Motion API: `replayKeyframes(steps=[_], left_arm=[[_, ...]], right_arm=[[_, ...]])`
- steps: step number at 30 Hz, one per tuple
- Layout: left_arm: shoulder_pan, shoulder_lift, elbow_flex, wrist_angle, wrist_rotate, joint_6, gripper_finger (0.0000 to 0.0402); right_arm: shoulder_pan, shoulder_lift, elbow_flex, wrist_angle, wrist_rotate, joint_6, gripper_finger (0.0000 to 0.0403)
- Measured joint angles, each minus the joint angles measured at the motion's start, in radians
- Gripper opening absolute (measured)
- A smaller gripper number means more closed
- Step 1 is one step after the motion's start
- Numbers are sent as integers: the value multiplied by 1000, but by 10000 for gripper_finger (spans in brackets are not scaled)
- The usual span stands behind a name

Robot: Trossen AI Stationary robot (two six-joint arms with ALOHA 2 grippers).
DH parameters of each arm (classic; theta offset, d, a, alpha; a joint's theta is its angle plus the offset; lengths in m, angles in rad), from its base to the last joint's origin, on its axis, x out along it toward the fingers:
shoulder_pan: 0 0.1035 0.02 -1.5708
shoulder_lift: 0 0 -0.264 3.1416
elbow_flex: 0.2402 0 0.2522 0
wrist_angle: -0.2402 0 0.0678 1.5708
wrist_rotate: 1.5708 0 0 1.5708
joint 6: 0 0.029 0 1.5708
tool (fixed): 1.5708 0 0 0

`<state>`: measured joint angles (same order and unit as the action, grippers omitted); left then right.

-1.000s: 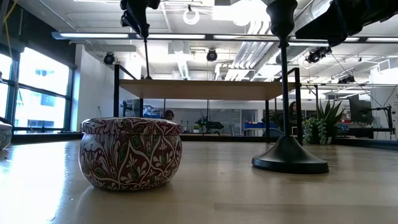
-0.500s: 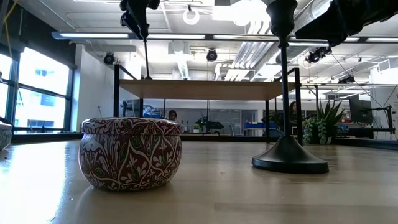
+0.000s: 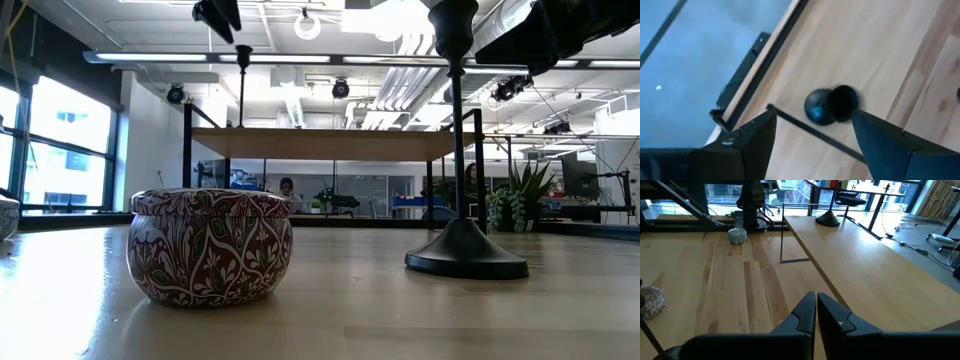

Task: Pick & Place candle stick holders
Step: Put the blue scented candle on the shelf

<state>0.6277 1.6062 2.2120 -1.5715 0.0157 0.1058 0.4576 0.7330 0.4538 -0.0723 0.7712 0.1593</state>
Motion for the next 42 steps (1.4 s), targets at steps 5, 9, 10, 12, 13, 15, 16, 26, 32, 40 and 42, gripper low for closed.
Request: replayKeyframes(steps=[5,9,10,12,13,15,16,26,32,40,42], left_arm=[[0,0,90,0,1,-6,257],[-1,-19,139,26,65,-7,257],[-2,-36,128,38,94,-6,257],[-16,-60,126,42,137,-1,257],[-22,-75,126,43,155,4,257],[-45,-112,126,42,180,14,257],[-60,-130,126,40,190,15,257],[-340,-283,61,2,185,-164,257],[-518,-350,-103,1,104,-314,257],[-666,-428,-405,0,71,-615,257],[-698,-444,-483,2,72,-680,257]], right_arm=[[0,0,0,0,0,0,12],[0,0,0,0,0,-1,12],[0,0,0,0,0,-1,12],[0,0,0,0,0,-2,12],[0,0,0,1,0,-2,12],[0,0,0,1,0,-2,12],[0,0,0,1,0,-2,12],[0,0,0,1,0,0,12],[0,0,0,1,0,23,12],[1,0,0,1,-19,24,12],[1,0,0,1,-19,24,12]])
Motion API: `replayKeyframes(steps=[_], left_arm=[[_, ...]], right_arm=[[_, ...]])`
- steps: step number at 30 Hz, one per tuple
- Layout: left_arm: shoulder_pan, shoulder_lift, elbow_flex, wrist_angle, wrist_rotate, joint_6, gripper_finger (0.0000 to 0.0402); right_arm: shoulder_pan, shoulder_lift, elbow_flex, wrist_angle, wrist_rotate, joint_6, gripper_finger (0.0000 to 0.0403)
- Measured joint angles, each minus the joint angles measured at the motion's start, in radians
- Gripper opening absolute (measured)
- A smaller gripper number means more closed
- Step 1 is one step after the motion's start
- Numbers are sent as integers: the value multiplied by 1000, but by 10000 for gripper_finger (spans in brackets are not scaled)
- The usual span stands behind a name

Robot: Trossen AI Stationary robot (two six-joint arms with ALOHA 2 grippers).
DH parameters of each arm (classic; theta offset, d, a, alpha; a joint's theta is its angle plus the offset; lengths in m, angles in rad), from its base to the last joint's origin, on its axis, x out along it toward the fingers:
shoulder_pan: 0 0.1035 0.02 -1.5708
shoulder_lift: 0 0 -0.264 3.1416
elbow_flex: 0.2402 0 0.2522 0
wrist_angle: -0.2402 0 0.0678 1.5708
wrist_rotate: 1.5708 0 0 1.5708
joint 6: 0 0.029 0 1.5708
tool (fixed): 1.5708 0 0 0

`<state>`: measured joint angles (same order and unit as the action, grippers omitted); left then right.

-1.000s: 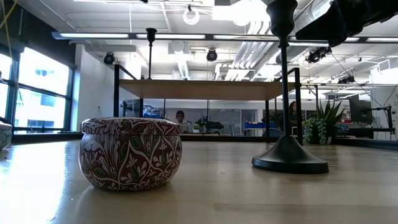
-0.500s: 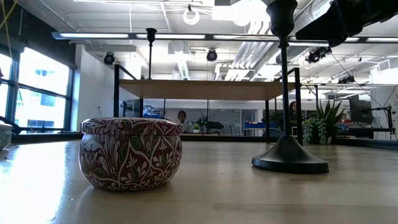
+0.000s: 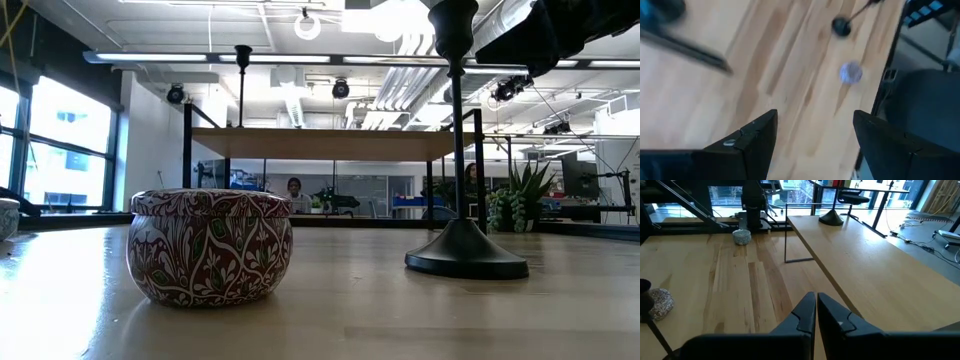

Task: Pick & Place candle stick holders
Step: Put the blue scented candle on the shelf

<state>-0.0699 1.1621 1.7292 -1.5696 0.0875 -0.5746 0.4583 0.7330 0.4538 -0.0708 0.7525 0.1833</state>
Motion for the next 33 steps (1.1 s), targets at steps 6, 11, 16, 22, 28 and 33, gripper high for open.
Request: replayKeyframes(steps=[6,11,16,22,28,33], left_arm=[[-69,-21,-208,0,8,-178,257],[-135,-22,-370,0,9,-263,257],[-195,-21,-517,-1,29,-321,257],[-227,-21,-617,2,52,-288,257],[-226,-21,-629,52,26,-298,257],[-226,-14,-629,47,-25,-325,257]], right_arm=[[0,0,0,0,33,-5,12],[0,0,0,1,31,-7,12],[0,0,0,24,31,-32,12],[0,0,0,77,41,-91,12],[0,0,0,98,42,-114,12],[0,0,0,98,42,-114,12]])
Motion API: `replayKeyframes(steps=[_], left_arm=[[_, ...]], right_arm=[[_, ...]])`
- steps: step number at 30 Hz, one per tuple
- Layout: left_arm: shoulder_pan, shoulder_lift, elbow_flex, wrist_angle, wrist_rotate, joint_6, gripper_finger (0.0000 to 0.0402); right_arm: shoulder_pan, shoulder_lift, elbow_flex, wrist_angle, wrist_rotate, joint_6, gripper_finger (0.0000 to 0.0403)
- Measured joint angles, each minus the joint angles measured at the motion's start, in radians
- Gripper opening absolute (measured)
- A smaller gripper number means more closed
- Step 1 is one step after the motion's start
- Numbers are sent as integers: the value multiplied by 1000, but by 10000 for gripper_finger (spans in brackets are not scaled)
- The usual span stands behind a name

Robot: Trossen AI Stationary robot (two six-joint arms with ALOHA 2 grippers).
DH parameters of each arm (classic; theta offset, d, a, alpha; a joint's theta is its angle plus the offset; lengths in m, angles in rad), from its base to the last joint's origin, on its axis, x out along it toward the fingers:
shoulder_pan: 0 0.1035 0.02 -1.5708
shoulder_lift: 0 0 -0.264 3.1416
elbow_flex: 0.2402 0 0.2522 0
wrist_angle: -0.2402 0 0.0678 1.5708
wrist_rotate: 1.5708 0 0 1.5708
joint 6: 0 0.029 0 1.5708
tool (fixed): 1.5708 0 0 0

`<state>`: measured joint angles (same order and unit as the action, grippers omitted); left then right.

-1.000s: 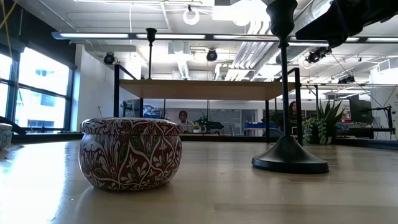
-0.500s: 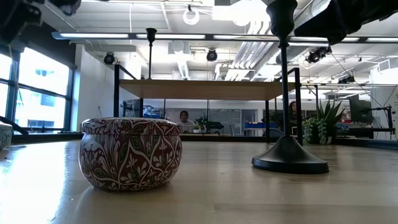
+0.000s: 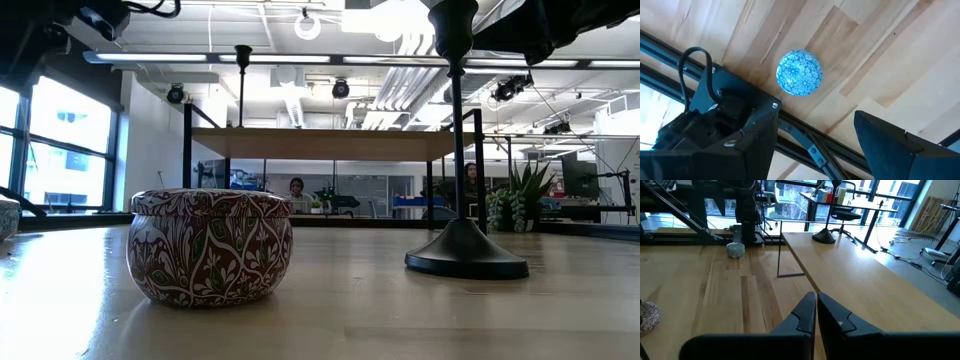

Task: Pick & Place candle stick holders
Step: Put the blue scented candle on the shelf

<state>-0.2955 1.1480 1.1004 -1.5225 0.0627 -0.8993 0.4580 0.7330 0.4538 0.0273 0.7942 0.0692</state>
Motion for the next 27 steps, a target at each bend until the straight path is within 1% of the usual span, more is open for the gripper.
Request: replayKeyframes(steps=[3,9,15,20,27], left_arm=[[0,2,0,-6,23,0,257],[0,2,0,-25,16,3,257],[0,2,0,-20,-17,-1,257],[0,2,0,-21,-78,-15,258],[0,2,0,-20,-94,-2,258]], right_arm=[[0,0,0,0,0,0,12],[0,1,0,0,-17,0,12],[0,1,0,0,-19,0,12],[0,1,0,-1,-19,1,12],[0,1,0,-1,-19,4,12]])
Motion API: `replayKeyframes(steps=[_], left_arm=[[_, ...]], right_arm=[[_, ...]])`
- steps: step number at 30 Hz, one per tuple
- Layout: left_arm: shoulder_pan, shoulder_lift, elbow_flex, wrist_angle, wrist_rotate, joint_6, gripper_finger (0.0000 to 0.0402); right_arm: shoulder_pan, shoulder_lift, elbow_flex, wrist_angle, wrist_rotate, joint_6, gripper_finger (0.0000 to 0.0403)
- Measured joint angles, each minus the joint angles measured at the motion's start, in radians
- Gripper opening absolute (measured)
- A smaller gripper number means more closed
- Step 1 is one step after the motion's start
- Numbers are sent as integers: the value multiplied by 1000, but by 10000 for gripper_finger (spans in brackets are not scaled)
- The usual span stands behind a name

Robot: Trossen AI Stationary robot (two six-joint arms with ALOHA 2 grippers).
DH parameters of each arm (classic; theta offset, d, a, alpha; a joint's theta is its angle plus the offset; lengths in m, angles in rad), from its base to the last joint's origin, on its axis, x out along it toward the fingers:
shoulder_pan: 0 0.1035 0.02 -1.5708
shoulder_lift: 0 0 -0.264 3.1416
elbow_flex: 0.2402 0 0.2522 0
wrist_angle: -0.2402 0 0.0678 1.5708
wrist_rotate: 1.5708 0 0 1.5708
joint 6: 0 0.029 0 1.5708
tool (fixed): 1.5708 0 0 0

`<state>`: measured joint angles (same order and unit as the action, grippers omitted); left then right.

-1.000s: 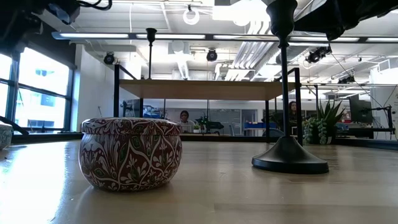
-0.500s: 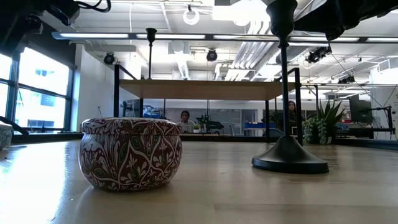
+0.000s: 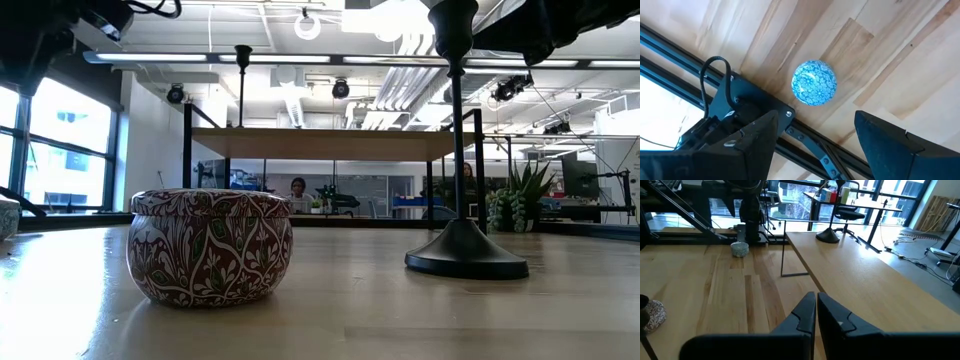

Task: Pick & Place candle stick holders
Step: Put the blue scented candle on the shelf

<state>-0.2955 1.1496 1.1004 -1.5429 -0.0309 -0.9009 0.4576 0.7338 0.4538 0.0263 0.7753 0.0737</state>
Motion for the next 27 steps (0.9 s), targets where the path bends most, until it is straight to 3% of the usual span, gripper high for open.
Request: replayKeyframes(steps=[20,27], left_arm=[[0,0,0,-33,-13,-79,260],[0,0,-40,-28,-1,-94,324]], right_arm=[[0,0,0,-17,-16,47,12],[0,0,0,-31,-27,60,12]])
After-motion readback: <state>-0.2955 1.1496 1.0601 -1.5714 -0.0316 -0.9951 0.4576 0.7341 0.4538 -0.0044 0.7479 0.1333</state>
